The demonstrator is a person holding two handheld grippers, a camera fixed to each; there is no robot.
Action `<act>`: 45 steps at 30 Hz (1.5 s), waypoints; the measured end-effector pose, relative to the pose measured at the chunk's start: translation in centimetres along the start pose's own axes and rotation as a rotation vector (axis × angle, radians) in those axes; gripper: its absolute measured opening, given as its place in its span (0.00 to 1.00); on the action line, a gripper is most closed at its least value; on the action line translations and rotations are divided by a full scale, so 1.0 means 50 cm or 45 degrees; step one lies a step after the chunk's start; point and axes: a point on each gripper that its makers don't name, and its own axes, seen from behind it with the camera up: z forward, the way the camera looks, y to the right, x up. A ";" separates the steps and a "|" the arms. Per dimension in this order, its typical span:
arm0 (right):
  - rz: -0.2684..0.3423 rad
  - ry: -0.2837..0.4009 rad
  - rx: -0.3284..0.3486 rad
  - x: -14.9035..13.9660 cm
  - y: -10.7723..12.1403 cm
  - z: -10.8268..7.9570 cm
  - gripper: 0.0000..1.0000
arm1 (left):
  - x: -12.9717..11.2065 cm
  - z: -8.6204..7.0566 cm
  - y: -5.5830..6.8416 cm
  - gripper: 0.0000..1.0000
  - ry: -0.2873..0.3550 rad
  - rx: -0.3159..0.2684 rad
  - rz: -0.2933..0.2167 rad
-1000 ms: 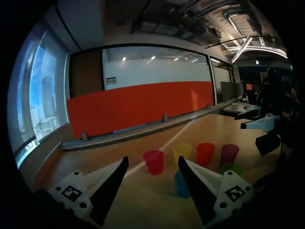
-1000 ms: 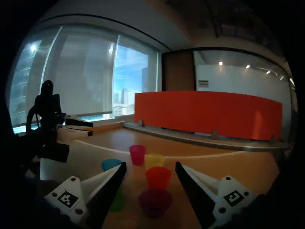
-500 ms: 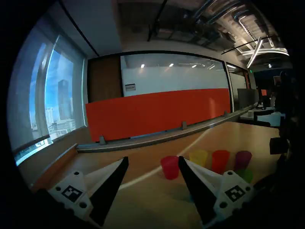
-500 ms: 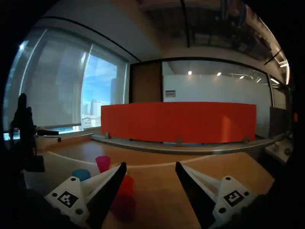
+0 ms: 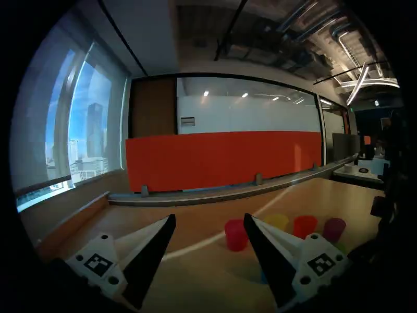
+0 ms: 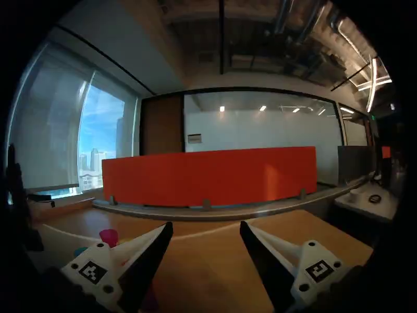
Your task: Pour water
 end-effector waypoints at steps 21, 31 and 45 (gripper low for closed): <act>-0.001 -0.011 -0.143 -0.036 0.059 -0.021 0.99 | -0.018 -0.015 -0.014 0.97 0.033 0.107 -0.035; -0.001 -0.015 -0.137 -0.020 0.038 -0.018 0.99 | -0.040 -0.034 -0.037 0.97 0.042 0.193 -0.024; -0.036 -0.003 -0.159 0.015 0.034 -0.032 0.99 | -0.071 -0.041 -0.054 0.97 0.062 0.269 0.032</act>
